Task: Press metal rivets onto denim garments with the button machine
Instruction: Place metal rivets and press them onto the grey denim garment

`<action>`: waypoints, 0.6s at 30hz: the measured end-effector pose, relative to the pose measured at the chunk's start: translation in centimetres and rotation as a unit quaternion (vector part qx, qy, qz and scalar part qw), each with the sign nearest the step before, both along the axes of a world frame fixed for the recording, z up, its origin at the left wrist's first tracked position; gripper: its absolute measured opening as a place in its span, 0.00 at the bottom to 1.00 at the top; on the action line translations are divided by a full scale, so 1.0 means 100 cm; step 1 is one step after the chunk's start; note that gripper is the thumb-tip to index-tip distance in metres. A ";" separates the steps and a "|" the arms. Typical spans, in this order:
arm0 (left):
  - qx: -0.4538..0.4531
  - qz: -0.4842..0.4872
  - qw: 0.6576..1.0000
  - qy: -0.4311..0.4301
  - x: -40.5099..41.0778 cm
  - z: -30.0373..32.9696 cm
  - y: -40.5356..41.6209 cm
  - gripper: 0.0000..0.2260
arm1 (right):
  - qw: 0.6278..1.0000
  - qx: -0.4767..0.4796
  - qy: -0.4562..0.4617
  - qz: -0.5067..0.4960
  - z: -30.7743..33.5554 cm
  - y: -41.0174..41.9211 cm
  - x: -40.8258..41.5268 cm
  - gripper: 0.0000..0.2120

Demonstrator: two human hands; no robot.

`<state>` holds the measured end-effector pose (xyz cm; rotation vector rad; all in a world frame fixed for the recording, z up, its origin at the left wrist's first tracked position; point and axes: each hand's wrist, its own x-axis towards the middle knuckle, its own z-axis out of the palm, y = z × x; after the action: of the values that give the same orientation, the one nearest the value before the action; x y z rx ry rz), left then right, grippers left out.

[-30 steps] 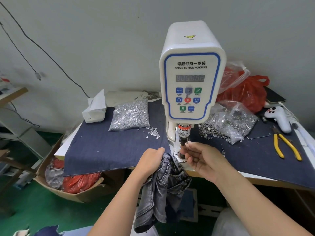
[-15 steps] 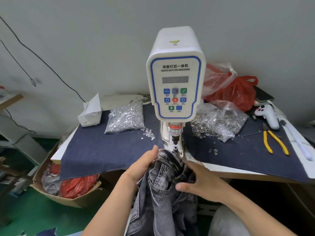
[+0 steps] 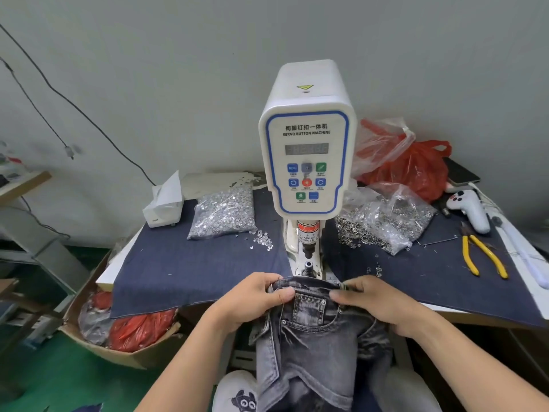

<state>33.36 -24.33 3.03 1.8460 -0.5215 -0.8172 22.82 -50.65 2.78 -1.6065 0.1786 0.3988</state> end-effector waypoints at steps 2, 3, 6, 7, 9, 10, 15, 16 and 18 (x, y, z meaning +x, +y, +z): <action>-0.017 -0.003 1.000 0.007 0.001 -0.001 0.000 0.12 | 1.000 -0.030 0.006 0.002 0.003 -0.005 0.002 0.12; -0.030 0.005 0.999 0.015 0.001 -0.003 -0.001 0.13 | 1.000 -0.024 0.010 -0.012 0.004 -0.007 0.004 0.13; -0.053 0.046 0.997 0.036 0.001 -0.009 -0.014 0.16 | 0.999 -0.033 0.006 -0.034 0.006 -0.010 0.011 0.15; -0.048 0.057 0.997 0.027 0.002 -0.010 -0.019 0.16 | 0.999 -0.036 0.008 -0.037 0.005 -0.010 0.013 0.14; -0.042 0.072 0.996 0.003 0.003 -0.010 -0.028 0.15 | 0.998 -0.022 0.016 -0.051 0.008 -0.008 0.017 0.14; -0.038 0.079 0.996 -0.010 0.005 -0.008 -0.031 0.15 | 0.998 -0.014 0.014 -0.060 0.011 -0.006 0.019 0.15; -0.003 0.148 0.986 -0.077 0.015 -0.006 -0.051 0.19 | 0.993 0.031 0.010 -0.114 0.009 -0.010 0.035 0.13; 0.005 0.155 0.984 -0.084 0.016 -0.008 -0.054 0.18 | 0.992 0.034 0.008 -0.123 0.007 -0.012 0.037 0.14; 0.014 0.158 0.983 -0.088 0.018 -0.011 -0.058 0.18 | 0.992 0.023 -0.004 -0.125 0.006 -0.016 0.039 0.15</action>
<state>35.17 -30.10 1.90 1.9728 -0.3136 -0.4533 26.72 -52.21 3.40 -1.5172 0.3583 0.2005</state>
